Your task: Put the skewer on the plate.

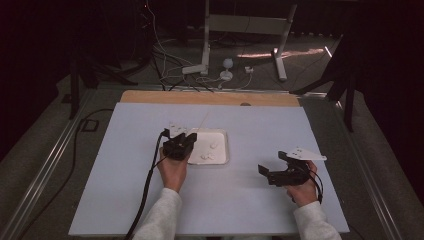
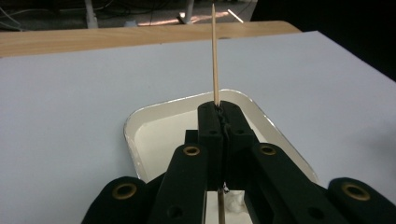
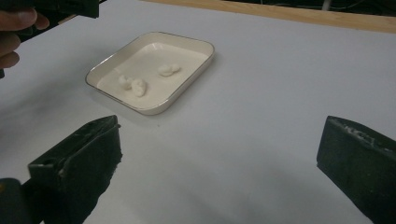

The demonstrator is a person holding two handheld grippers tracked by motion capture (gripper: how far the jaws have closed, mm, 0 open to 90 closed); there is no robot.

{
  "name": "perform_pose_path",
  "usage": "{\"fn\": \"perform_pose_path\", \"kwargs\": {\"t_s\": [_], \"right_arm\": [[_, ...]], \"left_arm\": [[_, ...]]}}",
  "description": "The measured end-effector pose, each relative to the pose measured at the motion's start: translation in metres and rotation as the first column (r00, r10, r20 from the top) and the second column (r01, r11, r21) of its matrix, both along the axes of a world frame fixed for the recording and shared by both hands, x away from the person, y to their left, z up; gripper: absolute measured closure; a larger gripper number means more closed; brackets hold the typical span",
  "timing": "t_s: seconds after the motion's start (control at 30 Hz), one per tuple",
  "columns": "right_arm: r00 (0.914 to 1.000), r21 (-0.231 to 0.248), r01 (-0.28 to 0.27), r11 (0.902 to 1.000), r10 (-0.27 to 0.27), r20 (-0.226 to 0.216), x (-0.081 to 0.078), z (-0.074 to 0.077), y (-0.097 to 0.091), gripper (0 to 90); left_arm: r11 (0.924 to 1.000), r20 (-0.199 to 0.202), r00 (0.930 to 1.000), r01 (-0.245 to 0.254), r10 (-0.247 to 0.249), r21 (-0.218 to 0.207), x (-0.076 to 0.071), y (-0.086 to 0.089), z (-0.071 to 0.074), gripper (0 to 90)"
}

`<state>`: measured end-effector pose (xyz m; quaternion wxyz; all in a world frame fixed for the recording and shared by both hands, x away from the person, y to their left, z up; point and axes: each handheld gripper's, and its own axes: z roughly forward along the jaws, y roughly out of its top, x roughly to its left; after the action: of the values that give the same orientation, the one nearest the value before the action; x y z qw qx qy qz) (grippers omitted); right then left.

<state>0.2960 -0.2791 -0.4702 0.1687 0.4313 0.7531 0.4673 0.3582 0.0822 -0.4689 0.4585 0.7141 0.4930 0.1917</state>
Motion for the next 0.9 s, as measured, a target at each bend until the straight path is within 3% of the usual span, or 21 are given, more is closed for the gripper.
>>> {"fn": "perform_pose_path", "kwargs": {"t_s": [0.47, 0.9], "right_arm": [[1.0, -0.017, -0.001, 0.9998, 0.001, -0.004, -0.002, -0.003, 0.002, 0.0], [0.9999, -0.02, -0.004, 0.9998, 0.003, -0.01, -0.001, -0.005, 0.002, 0.0]], "left_arm": [[0.9995, -0.055, 0.9981, -0.025, 0.026, 0.02, 0.005, -0.006, -0.023, 89.2], [0.9961, -0.127, 0.9883, -0.079, 0.083, 0.04, 0.01, -0.006, -0.041, 89.0]]}}
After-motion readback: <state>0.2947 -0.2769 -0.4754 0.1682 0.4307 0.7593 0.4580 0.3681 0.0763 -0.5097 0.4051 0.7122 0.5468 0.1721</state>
